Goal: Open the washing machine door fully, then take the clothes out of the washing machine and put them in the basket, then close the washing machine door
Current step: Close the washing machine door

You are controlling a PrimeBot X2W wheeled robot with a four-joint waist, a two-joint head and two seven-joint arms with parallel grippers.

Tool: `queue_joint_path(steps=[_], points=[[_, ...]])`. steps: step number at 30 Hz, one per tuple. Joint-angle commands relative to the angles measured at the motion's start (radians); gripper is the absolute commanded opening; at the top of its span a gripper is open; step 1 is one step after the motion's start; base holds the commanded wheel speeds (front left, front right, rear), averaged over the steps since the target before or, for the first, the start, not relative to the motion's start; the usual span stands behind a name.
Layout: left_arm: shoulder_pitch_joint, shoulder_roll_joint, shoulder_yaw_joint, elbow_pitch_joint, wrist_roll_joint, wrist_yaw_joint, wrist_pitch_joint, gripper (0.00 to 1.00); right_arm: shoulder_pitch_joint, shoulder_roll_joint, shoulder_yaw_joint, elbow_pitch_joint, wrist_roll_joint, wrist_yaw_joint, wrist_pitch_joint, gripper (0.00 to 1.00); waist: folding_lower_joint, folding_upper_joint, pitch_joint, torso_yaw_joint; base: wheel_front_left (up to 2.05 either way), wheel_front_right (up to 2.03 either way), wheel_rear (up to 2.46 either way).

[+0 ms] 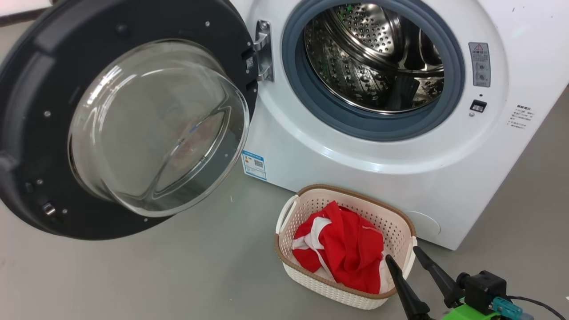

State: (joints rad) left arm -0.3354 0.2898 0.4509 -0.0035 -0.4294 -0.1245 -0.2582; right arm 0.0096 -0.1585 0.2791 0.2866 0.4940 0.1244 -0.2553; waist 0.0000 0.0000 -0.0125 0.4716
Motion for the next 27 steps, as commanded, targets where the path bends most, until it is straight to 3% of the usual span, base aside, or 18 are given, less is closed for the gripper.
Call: queue_joint_path(steps=[1,6,11,17,22,27], points=[[-0.056,0.062,0.029,-0.002,-0.016,-0.005,-0.004,0.0,-0.007,-0.011,0.013,-0.028,-0.011,0.006,-0.006,1.0,0.0,0.0,0.005,-0.003,0.0,0.0,0.0],[-0.214,0.224,-0.028,0.162,-0.145,-0.006,-0.004,0.0,-0.003,-0.017,0.004,-0.037,-0.024,0.006,-0.006,1.0,0.0,0.0,0.036,-0.022,0.0,0.0,0.0],[-0.323,0.341,-0.087,0.397,-0.327,-0.006,0.013,0.0,-0.02,-0.028,0.005,-0.04,-0.033,0.006,-0.006,1.0,0.0,0.0,0.074,-0.044,0.0,0.0,0.0],[-0.455,0.426,-0.151,0.641,-0.553,-0.006,0.173,0.0,-0.036,-0.042,-0.004,-0.045,-0.041,0.006,-0.006,1.0,0.0,0.0,0.116,-0.051,0.0,0.0,0.0],[-0.51,0.48,-0.224,0.782,-0.645,-0.006,0.352,0.0,-0.046,-0.05,-0.004,-0.046,-0.048,0.006,-0.006,1.0,0.0,0.0,0.15,-0.054,0.0,0.0,0.0],[-0.537,0.496,-0.264,0.879,-0.739,-0.006,0.55,0.0,-0.06,-0.06,-0.001,-0.049,-0.056,0.006,-0.006,1.0,0.0,0.0,0.184,-0.054,0.0,0.0,0.0]])
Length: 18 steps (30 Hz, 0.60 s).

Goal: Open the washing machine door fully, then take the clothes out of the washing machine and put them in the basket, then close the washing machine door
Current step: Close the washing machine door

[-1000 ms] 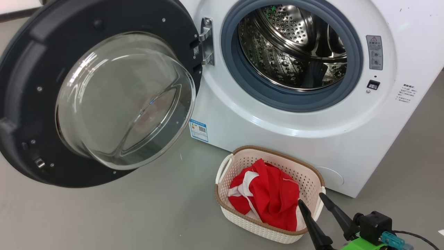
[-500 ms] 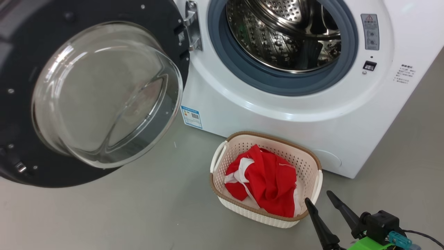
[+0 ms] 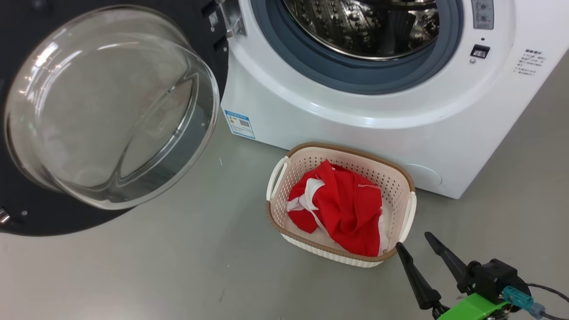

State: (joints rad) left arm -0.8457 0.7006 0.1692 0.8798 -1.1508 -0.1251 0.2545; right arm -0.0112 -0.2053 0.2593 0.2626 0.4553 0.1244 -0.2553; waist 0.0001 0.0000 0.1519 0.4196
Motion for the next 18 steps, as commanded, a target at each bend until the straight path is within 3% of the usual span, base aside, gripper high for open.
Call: queue_joint_path(steps=[1,6,18], points=[[-0.027,0.088,0.012,0.007,-0.033,-0.005,0.073,0.0,-0.042,-0.014,0.02,-0.026,-0.019,0.006,-0.006,1.0,-0.0001,0.0,0.025,-0.004,0.0,0.0,0.0],[-0.018,0.098,-0.006,0.045,-0.088,-0.005,0.191,0.0,-0.049,-0.018,0.025,-0.027,-0.021,0.006,-0.006,1.0,-0.0001,0.0,0.043,-0.009,0.0,0.0,0.0],[0.009,0.1,-0.04,0.06,-0.137,-0.006,0.256,0.0,-0.061,-0.025,0.031,-0.027,-0.021,0.006,-0.006,1.0,-0.0001,0.0,0.06,-0.026,0.0,0.0,0.0]])
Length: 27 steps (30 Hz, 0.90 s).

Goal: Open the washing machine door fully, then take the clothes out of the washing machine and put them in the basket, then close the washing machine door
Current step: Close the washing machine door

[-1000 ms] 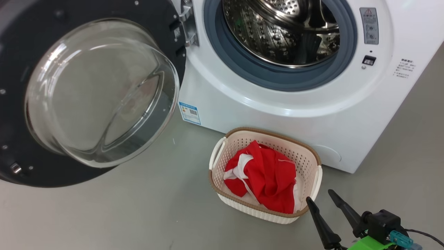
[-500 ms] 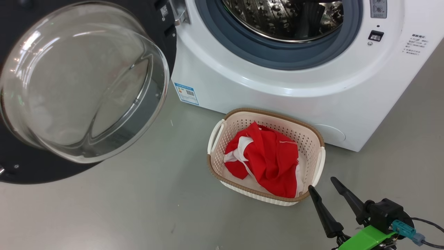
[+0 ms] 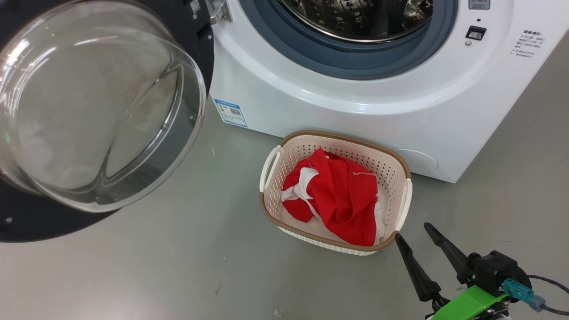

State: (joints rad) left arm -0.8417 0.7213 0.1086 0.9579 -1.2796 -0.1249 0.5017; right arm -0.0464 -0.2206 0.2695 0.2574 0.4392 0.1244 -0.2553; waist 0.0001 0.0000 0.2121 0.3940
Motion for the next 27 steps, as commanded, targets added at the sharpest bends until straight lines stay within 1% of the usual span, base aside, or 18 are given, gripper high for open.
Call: queue_joint_path(steps=[1,8,14,20,21,27], points=[[0.006,0.079,0.017,-0.02,-0.014,-0.006,0.018,0.0,-0.027,-0.01,0.021,-0.022,-0.005,0.006,-0.006,1.0,-0.0001,0.0,0.0,-0.001,0.0,0.0,0.0],[0.026,0.08,-0.009,-0.056,-0.066,-0.006,0.119,0.0,-0.027,-0.001,0.016,-0.018,-0.008,0.006,-0.006,1.0,-0.0001,0.0,-0.017,-0.004,0.0,0.0,0.0],[0.077,0.094,-0.027,-0.14,-0.115,-0.006,0.195,0.0,-0.017,0.014,0.015,-0.014,-0.003,0.006,-0.006,1.0,-0.0001,0.0,-0.054,-0.006,0.0,0.0,0.0],[0.158,0.107,-0.047,-0.275,-0.171,-0.006,0.265,0.0,0.005,0.026,0.017,-0.011,0.001,0.006,-0.006,1.0,-0.0001,0.0,-0.101,-0.007,0.0,0.0,0.0],[0.187,0.11,-0.053,-0.325,-0.186,-0.006,0.277,0.0,0.012,0.027,0.016,-0.011,0.003,0.006,-0.006,1.0,-0.0001,0.0,-0.113,-0.005,0.0,0.0,0.0],[0.277,0.111,-0.077,-0.49,-0.22,-0.006,0.305,0.0,0.027,0.032,0.022,-0.01,0.006,0.006,-0.006,1.0,-0.0001,0.0,-0.145,-0.006,0.0,0.0,0.0]])
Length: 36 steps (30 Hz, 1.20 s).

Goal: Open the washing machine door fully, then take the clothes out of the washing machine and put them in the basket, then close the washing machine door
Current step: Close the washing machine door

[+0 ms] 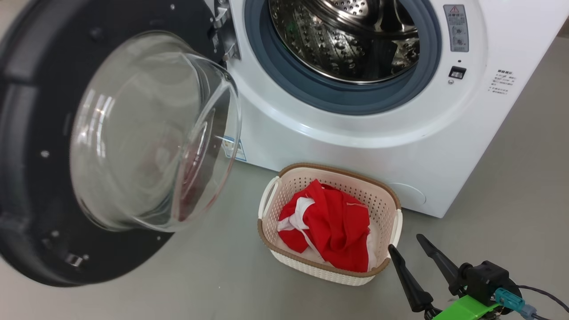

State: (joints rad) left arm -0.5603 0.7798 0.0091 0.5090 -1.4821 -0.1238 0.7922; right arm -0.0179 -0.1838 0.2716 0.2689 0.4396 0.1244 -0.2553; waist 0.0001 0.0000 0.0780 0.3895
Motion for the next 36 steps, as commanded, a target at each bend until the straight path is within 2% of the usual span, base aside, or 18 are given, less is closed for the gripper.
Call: queue_joint_path(steps=[1,11,19,26,36], points=[[0.011,0.053,0.018,-0.071,-0.02,-0.007,0.013,0.0,0.0,-0.004,0.022,-0.022,0.006,0.006,-0.006,1.0,-0.0001,0.0,-0.015,-0.004,0.0,0.0,0.0],[0.128,0.008,-0.02,-0.339,-0.053,-0.007,-0.003,0.0,0.022,0.007,0.027,-0.025,0.014,0.006,-0.006,1.0,-0.0001,0.0,-0.056,-0.028,0.0,0.0,0.0],[0.146,-0.084,-0.128,-0.52,-0.005,-0.007,-0.078,0.0,0.029,0.02,0.023,-0.029,0.016,0.006,-0.006,1.0,-0.0001,0.0,-0.073,-0.063,0.0,0.0,0.0],[0.099,-0.191,-0.254,-0.512,0.116,-0.007,-0.271,0.0,0.025,0.028,0.012,-0.035,0.015,0.006,-0.006,1.0,-0.0001,0.0,-0.064,-0.103,0.0,0.0,0.0],[-0.024,-0.337,-0.398,-0.443,0.153,-0.007,-0.533,0.0,0.01,0.033,-0.006,-0.043,0.007,0.006,-0.006,1.0,-0.0001,0.0,-0.031,-0.162,0.0,0.0,0.0]])
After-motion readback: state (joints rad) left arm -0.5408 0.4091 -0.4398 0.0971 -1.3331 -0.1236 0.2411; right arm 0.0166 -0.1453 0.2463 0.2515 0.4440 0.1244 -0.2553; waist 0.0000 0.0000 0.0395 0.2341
